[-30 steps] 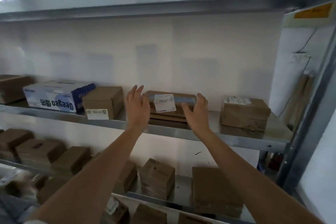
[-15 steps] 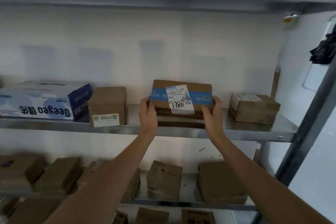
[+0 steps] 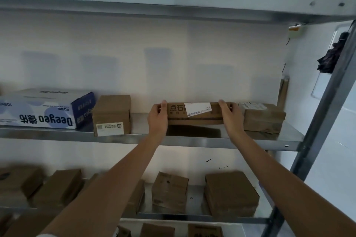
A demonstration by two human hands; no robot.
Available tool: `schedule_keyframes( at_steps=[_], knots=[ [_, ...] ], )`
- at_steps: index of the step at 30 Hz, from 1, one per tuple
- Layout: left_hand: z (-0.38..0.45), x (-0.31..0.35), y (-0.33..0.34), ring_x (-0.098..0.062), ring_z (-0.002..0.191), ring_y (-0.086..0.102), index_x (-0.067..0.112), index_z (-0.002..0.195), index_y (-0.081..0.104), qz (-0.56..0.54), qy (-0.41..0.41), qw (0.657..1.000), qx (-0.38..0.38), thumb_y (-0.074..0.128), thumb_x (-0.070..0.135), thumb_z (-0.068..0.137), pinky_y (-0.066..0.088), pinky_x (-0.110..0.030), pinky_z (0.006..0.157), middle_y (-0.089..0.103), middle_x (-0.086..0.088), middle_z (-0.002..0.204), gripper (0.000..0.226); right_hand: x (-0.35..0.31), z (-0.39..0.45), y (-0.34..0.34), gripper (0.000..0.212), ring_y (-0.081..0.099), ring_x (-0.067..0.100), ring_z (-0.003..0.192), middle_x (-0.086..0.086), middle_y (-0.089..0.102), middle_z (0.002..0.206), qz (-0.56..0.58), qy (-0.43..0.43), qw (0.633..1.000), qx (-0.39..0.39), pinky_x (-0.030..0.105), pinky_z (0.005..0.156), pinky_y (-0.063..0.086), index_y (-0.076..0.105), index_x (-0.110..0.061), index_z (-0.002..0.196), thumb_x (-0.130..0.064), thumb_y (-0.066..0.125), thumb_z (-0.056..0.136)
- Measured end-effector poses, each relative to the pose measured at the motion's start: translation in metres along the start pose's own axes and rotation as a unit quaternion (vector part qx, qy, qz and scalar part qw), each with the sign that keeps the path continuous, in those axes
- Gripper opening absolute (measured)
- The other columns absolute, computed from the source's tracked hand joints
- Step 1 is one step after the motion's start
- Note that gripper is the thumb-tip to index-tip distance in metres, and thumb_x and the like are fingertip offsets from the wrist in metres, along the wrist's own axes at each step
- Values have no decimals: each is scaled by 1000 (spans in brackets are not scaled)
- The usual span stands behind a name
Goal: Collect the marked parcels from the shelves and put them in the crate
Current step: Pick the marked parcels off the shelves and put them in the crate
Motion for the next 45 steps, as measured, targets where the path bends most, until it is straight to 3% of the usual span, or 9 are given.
schedule_keyframes(
  at_steps=[7,10,13,19,23,28,37,43,45],
  knots=[
    [-10,-10,-6,-23,105,59,10,121,56,84,-29,992,-92,32,31,104,48,-28,86,63,-7,111,36,39,-5,6,57,43,31,131,14,43,145,-38,43,997,-42,43,110,36,28,-10,148,-42,37,101],
    [-26,-2,-19,-1,90,57,15,114,55,51,34,997,-57,36,27,104,43,-4,73,60,6,99,25,38,-12,18,64,26,32,143,18,26,156,-77,-40,995,53,46,118,23,13,-7,153,-36,38,102],
    [-31,8,-50,-8,98,59,13,117,58,23,165,985,37,40,19,102,48,-20,90,61,3,106,24,7,-37,38,61,12,27,148,15,15,160,-115,-189,966,132,41,121,13,15,-6,153,-32,39,102],
    [-10,45,-123,-14,102,50,13,114,55,96,298,928,203,41,13,95,44,-30,90,53,-3,109,24,-53,-90,135,54,14,13,147,5,16,160,-51,-313,944,-88,5,111,4,21,-12,152,-26,39,103],
    [15,29,-169,-14,113,44,16,125,51,141,220,933,246,41,21,97,38,-40,103,49,-2,123,30,-61,-114,197,57,17,15,147,3,19,160,-27,-219,961,-169,27,120,14,19,-12,153,-34,37,103],
    [38,0,-209,-20,116,50,17,126,51,35,32,994,102,32,32,103,42,-34,100,53,-4,124,33,-53,-123,244,63,30,24,142,9,29,156,16,-76,982,-173,41,118,25,18,-14,153,-45,36,101],
    [53,-22,-224,-23,117,55,18,128,54,-56,-104,991,-67,32,41,103,42,-41,106,59,-6,125,41,-60,-126,261,46,55,19,106,5,57,119,24,-14,993,-114,34,92,46,47,-18,128,-52,35,99],
    [69,10,-230,-23,105,61,8,135,48,-92,-119,988,-43,33,35,103,52,-16,65,61,-13,122,45,-87,-109,245,51,68,20,98,3,74,102,75,10,987,-138,39,91,54,69,-16,104,-56,38,96],
    [73,16,-231,-18,95,64,12,115,62,-71,-110,990,-53,29,39,103,48,-17,56,67,-7,101,44,-96,-108,243,50,68,21,98,3,75,99,76,10,987,-138,39,91,53,71,-17,103,-55,40,95]
  ],
)
Point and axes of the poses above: each hand's wrist, its own z-axis towards the middle knuckle, its own y-axis out of the palm, x = y × z, the point moved 1 cm from there along z, towards the middle knuckle
